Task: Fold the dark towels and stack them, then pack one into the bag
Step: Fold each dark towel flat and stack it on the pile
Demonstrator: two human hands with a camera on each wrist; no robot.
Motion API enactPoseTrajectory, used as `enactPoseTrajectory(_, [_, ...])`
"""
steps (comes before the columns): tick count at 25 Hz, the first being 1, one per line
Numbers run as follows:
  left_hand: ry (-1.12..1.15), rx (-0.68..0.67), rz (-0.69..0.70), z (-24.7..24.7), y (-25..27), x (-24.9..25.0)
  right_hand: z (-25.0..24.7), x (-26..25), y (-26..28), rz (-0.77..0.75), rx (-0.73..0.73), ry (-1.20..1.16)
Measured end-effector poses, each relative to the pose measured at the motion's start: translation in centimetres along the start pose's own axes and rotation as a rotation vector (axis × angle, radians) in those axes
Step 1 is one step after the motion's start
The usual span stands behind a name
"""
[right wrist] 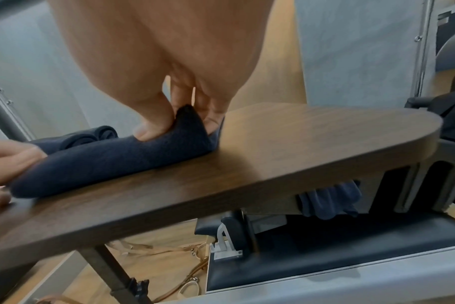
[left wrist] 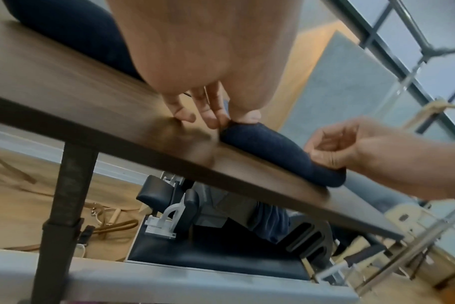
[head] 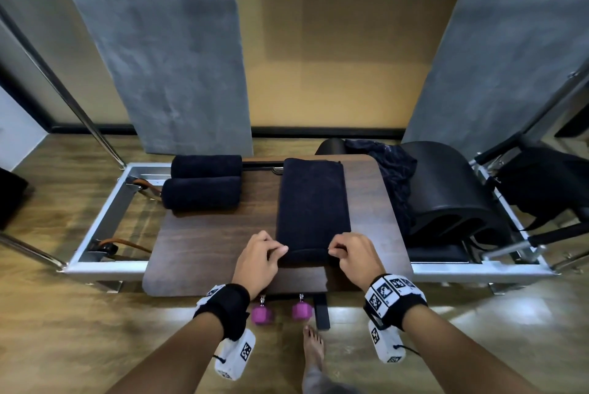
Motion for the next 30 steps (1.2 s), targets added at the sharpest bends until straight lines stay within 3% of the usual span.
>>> enactPoseTrajectory(5, [-0.219, -0.132, -0.111, 0.7, -1.9, 0.3, 0.0, -2.3, 1.5, -0.179, 0.164, 0.366])
enactPoseTrajectory(8, [-0.296, -0.157, -0.166, 0.9, -2.9, 0.4, 0.4, -3.5, 2.2, -0.320, 0.251, 0.380])
enactPoseTrajectory(10, [-0.331, -0.145, -0.186, 0.9, -3.5, 0.3, 1.0, -4.0, 2.6, -0.422, 0.209, 0.370])
enactPoseTrajectory(12, [-0.329, -0.143, -0.210, 0.9, -3.7, 0.4, 1.5, -3.8, 2.2, -0.412, 0.115, 0.378])
enactPoseTrajectory(14, [-0.265, -0.143, -0.257, 0.9, -3.7, 0.3, 1.4, -3.2, 1.1, -0.309, 0.035, 0.339])
enactPoseTrajectory(16, [-0.139, -0.044, -0.275, 0.1, -3.5, 0.4, 1.4, -2.8, -0.3, -0.216, -0.035, 0.298])
enactPoseTrajectory(17, [-0.096, 0.057, -0.217, -0.6, -3.2, 1.0, 1.2, -2.7, -1.1, -0.183, -0.058, 0.282])
enactPoseTrajectory(19, [-0.105, 0.219, 0.036, -1.7, -2.8, 3.0, 0.7, -2.6, -2.4, -0.115, -0.088, 0.247])
enactPoseTrajectory(20, [-0.134, 0.211, 0.170, -1.6, -2.6, 4.0, 0.5, -2.5, -2.9, -0.078, -0.104, 0.225])
enactPoseTrajectory(22, [-0.264, 0.048, 0.340, 0.0, -2.3, 5.4, 0.3, -2.2, -3.8, -0.016, -0.126, 0.185])
enactPoseTrajectory(24, [-0.402, -0.082, 0.354, 1.5, -2.6, 5.3, 0.2, -2.1, -4.3, 0.024, -0.146, 0.154])
enactPoseTrajectory(27, [-0.358, -0.074, 0.269, 1.6, -3.7, 4.8, -0.3, -2.0, -4.6, 0.008, -0.131, 0.033])
enactPoseTrajectory(30, [-0.409, -0.084, 0.187, 1.7, -5.3, 4.5, -1.8, -2.5, -4.0, -0.161, 0.046, 0.057])
Point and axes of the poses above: each hand's wrist, its own y-axis away from the middle knuckle, its own z-axis out of the palm, x = y × z, the point moved 7 cm from there along -y, towards the middle knuckle, and after that the axes turned 1 degree about -y, right-handed, at the moved point
